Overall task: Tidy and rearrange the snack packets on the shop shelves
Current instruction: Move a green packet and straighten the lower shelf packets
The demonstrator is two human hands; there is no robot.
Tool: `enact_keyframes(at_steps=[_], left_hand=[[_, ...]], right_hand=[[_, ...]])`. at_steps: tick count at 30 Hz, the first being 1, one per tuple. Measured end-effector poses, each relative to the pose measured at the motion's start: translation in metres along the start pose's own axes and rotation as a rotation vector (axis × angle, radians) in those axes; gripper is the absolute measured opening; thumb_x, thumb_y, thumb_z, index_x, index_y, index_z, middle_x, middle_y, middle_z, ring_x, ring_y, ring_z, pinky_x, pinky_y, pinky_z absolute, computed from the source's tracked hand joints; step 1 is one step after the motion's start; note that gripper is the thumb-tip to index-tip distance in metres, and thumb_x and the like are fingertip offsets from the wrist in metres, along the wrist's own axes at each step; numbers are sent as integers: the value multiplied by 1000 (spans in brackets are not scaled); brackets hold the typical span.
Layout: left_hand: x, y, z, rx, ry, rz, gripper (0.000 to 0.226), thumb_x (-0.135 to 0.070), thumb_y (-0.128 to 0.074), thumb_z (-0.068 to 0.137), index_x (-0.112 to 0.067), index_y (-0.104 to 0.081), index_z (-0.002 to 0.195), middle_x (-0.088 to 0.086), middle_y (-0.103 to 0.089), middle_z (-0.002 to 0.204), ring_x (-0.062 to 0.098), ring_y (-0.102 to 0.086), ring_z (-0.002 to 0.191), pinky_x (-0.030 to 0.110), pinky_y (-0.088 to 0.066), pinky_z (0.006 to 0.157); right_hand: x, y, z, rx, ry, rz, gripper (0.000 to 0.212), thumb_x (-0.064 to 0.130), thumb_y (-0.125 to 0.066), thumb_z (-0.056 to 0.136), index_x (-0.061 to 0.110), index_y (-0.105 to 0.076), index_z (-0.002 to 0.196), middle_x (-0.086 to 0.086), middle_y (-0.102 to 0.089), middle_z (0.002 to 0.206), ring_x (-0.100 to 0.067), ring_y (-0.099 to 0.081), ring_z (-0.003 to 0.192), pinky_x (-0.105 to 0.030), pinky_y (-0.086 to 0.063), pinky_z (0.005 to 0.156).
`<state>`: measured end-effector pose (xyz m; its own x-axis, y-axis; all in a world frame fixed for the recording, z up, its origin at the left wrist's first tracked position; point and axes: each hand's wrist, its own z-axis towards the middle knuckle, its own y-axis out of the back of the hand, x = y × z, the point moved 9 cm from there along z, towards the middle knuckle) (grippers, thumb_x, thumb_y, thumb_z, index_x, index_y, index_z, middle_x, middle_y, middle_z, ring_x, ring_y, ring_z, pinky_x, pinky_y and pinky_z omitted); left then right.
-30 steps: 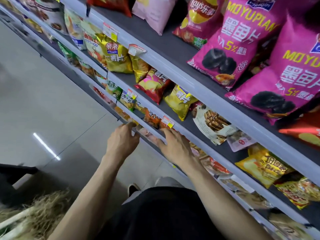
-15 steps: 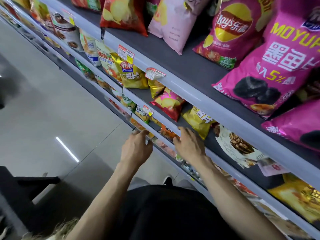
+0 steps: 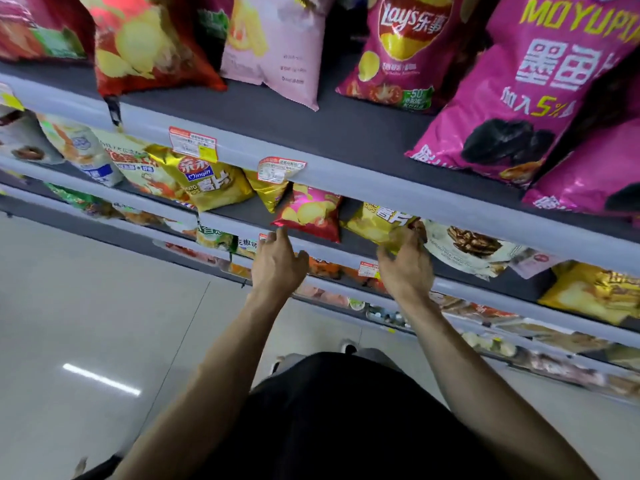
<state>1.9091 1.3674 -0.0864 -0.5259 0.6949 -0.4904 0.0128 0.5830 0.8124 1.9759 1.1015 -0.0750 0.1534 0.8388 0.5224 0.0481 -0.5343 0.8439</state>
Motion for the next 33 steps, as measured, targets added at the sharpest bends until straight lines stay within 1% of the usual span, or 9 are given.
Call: enact_keyframes(at_steps=[2, 4, 6, 9, 13, 21, 24, 27, 33], left_hand=[[-6, 2, 21, -4, -28, -32, 72, -28, -67, 94, -7, -36, 155, 23, -52, 143, 44, -45, 135, 54, -46, 103], [-10, 0, 42, 21, -47, -92, 83, -28, -71, 89, -9, -29, 158, 25, -47, 147, 48, -42, 137, 57, -43, 110], [-15, -6, 61, 50, -54, -139, 92, -36, -74, 88, -9, -24, 160, 25, -42, 152, 51, -39, 139, 58, -39, 114], [-22, -13, 84, 51, -81, -137, 98, -45, -78, 87, -5, -26, 159, 24, -39, 156, 49, -36, 144, 54, -34, 118], [-22, -20, 96, 85, -28, -119, 111, -54, -79, 85, -8, -16, 164, 21, -29, 163, 44, -29, 151, 50, -30, 121], [-21, -29, 113, 105, 15, -165, 121, -65, -80, 79, -10, -14, 164, 16, -36, 163, 41, -32, 151, 53, -34, 121], [-23, -29, 115, 101, 16, -128, 108, -62, -81, 80, -8, -25, 156, 17, -46, 154, 42, -42, 144, 56, -41, 115], [-20, -27, 116, 86, 2, -114, 101, -60, -84, 78, -11, -31, 149, 14, -53, 147, 41, -50, 137, 58, -45, 111], [-20, -21, 107, 26, -23, -138, 100, -60, -84, 78, -10, -34, 149, 13, -53, 148, 41, -53, 134, 58, -47, 107]], right_hand=[[-14, -14, 11, 52, -150, 128, 68, 57, -61, 84, 17, -48, 138, -9, -58, 138, -33, -59, 123, -44, -52, 100], [-21, -33, 22, 104, -230, 238, 97, 68, -60, 76, 10, -38, 151, -14, -47, 154, -35, -46, 140, -47, -41, 116], [-18, -41, 29, 91, -240, 270, 110, 70, -66, 75, 8, -30, 158, -13, -38, 162, -32, -33, 150, -46, -30, 123], [-14, -45, 38, 61, -262, 333, 121, 73, -73, 69, 10, -26, 160, -11, -36, 164, -31, -33, 151, -43, -29, 124], [-33, -58, 57, 10, -336, 439, 128, 83, -76, 45, 21, -39, 151, -2, -54, 148, -29, -52, 136, -47, -45, 114], [-48, -75, 77, 52, -376, 521, 138, 91, -80, 25, 29, -47, 143, 3, -60, 142, -24, -57, 132, -44, -47, 113], [-52, -73, 70, 65, -421, 434, 127, 82, -80, 31, 27, -51, 142, -1, -60, 142, -28, -57, 131, -44, -49, 111], [-53, -69, 59, 55, -413, 414, 104, 64, -91, 50, 23, -54, 138, -5, -62, 136, -30, -57, 128, -44, -50, 108], [-54, -57, 46, 25, -410, 482, 76, 31, -94, 72, 16, -56, 135, -4, -70, 128, -27, -65, 119, -31, -51, 97]])
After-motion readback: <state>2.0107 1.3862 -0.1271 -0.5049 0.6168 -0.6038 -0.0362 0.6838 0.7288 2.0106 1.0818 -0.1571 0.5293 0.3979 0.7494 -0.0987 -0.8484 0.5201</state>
